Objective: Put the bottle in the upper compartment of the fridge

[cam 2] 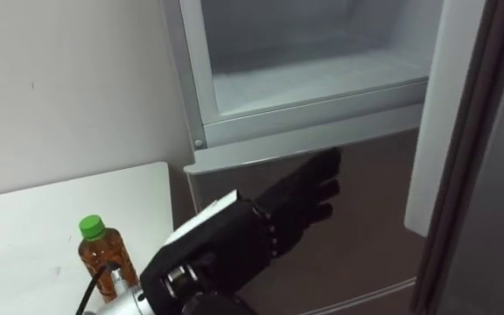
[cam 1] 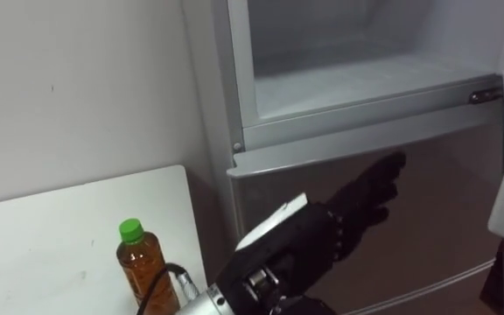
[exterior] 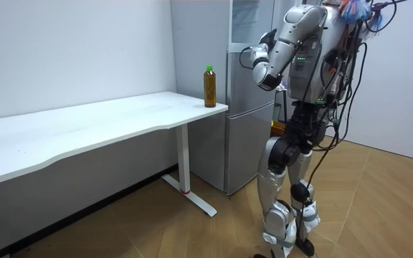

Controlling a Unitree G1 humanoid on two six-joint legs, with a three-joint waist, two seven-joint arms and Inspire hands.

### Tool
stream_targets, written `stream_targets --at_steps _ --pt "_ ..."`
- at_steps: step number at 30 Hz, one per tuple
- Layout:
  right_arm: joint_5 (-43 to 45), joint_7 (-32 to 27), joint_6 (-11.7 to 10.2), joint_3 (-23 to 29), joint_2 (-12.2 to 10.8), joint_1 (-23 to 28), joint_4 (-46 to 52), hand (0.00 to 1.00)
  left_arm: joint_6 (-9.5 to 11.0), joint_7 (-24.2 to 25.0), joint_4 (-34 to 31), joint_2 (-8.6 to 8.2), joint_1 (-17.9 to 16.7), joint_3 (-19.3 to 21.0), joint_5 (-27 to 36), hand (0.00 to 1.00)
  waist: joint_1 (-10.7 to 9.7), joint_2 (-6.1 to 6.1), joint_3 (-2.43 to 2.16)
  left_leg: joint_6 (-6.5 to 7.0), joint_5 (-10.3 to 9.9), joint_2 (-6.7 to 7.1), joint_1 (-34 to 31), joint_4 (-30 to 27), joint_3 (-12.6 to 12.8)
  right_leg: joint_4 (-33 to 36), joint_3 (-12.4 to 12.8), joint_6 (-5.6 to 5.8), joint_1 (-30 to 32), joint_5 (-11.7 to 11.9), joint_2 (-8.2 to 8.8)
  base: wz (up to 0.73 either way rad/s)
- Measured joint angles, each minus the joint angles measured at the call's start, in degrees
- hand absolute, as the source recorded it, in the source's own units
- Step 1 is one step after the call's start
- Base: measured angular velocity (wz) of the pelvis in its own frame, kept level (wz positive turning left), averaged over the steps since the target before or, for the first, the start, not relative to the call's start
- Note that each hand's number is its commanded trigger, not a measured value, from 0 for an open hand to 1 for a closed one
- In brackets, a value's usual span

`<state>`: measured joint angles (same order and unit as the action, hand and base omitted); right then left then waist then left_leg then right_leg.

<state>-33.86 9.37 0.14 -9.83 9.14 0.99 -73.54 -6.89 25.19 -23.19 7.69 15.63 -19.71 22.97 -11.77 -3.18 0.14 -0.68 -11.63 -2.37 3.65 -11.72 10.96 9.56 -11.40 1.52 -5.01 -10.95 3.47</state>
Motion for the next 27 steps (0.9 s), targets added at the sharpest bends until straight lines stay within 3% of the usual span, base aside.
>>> stream_targets --at_steps 4,8,16,23,27 --pt "-0.1 -0.6 0.5 0.8 0.3 -0.1 -0.1 0.00 -0.1 -1.5 -0.8 -0.40 2.4 -0.3 0.0 0.00 -0.7 -1.58 0.16 0.00 0.0 0.02 -0.2 0.0 0.0 0.0 0.1 0.08 0.1 0.1 0.02 0.00" --pt "0.6 -0.9 0.7 1.1 0.4 -0.5 0.0 0.00 -0.3 -2.1 -0.8 -1.08 4.5 -0.7 0.7 0.00 -1.5 -2.28 0.11 -0.06 0.0 0.00 -0.1 0.0 0.0 0.0 0.0 0.07 0.1 0.1 0.00 0.00" --pt "0.4 -0.8 0.7 1.2 0.3 -0.9 -0.3 0.00 -0.2 0.4 -0.8 -1.78 6.8 -1.5 5.5 0.00 -3.1 -2.27 0.14 -0.06 0.0 0.02 0.0 0.1 0.1 -0.7 0.1 0.05 0.0 0.1 0.00 0.00" --pt "0.7 -0.5 0.7 0.9 0.3 -1.2 -0.3 0.00 0.0 0.4 -0.8 -2.21 7.1 -5.4 5.8 0.00 -3.9 -2.07 0.31 -0.06 0.0 0.03 -0.3 0.1 0.3 -0.9 -0.3 0.04 -0.1 0.2 0.02 0.00" --pt "0.5 -0.5 0.7 -0.2 0.5 -1.9 -0.2 0.00 0.8 0.4 -0.7 -2.95 7.5 -7.5 6.8 0.00 -4.1 -1.71 1.14 -0.06 0.0 0.03 -0.6 0.1 0.7 -1.0 -0.2 0.06 0.1 0.1 0.08 0.00"
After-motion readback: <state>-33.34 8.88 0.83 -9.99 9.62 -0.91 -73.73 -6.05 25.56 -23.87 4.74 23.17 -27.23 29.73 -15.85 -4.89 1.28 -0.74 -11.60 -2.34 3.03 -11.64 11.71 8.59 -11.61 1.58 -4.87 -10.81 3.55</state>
